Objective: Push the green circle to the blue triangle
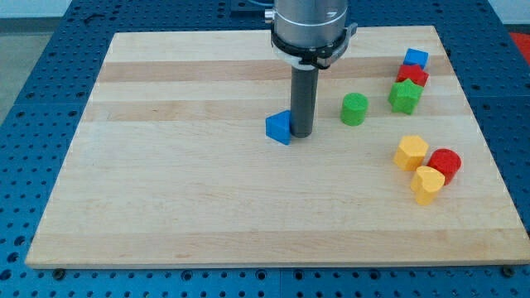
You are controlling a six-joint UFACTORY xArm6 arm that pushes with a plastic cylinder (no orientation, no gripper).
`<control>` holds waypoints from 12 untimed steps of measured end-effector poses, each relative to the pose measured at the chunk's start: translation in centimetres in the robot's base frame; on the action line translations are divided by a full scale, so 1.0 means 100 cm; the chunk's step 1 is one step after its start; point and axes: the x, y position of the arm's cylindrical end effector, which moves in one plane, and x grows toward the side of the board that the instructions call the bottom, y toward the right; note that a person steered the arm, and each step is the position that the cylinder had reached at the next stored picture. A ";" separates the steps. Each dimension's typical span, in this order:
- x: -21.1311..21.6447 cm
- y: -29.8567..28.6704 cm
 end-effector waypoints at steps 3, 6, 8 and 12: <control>-0.073 0.049; -0.038 0.085; -0.019 0.025; 0.015 0.074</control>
